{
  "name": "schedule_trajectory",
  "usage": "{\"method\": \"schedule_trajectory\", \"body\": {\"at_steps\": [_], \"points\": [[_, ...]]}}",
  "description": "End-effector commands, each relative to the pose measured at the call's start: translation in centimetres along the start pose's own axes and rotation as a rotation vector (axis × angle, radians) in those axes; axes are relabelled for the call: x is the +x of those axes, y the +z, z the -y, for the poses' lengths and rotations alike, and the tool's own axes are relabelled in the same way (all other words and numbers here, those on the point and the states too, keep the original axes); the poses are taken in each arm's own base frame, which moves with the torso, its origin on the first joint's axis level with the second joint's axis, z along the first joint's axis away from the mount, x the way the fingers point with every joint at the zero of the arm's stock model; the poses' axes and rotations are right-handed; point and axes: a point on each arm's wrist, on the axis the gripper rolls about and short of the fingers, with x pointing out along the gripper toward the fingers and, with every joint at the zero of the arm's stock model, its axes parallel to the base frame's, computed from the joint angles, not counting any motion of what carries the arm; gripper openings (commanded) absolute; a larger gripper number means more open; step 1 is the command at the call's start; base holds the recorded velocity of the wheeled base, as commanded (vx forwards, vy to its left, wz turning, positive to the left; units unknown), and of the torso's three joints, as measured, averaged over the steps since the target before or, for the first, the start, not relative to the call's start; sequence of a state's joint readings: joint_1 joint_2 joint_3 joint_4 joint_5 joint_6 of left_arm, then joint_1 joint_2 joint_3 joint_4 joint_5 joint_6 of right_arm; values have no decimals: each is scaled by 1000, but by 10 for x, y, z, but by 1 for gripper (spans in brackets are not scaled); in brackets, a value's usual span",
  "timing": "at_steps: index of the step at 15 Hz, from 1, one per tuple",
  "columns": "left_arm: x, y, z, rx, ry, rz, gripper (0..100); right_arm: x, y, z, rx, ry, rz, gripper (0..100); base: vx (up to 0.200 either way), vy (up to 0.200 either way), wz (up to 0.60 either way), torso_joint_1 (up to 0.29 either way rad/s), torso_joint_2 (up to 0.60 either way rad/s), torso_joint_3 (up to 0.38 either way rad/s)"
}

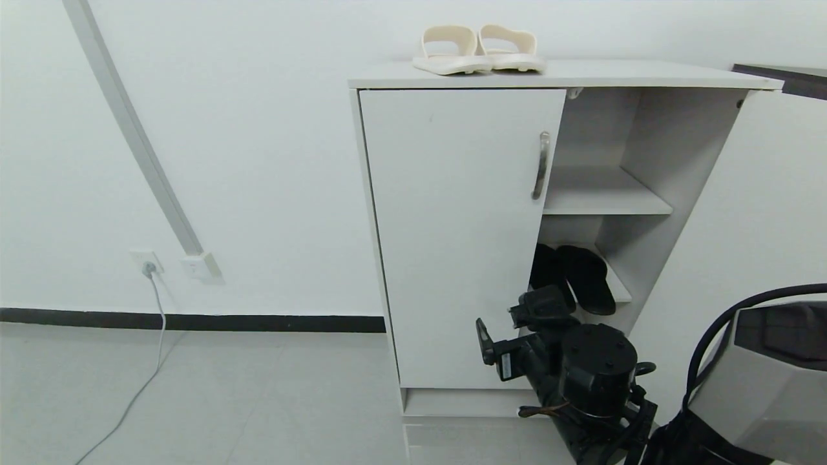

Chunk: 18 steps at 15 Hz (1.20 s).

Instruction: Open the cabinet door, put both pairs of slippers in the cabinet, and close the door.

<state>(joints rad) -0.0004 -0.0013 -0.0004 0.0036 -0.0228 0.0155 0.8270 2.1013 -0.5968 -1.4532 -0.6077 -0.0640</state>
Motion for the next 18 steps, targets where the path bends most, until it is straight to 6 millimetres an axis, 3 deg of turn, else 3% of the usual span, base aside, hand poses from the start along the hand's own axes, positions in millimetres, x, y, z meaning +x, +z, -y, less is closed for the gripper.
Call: {"method": "schedule_trajectory", "body": {"at_steps": [1, 18], "points": [[0, 0, 0, 0, 0, -1, 0, 1, -4, -1, -4, 2, -6, 100, 0, 0, 0, 0, 0, 0], [0, 0, 0, 0, 2, -1, 0, 0, -8, -1, -22, 8, 0, 100, 0, 0, 0, 0, -12, -13]]}}
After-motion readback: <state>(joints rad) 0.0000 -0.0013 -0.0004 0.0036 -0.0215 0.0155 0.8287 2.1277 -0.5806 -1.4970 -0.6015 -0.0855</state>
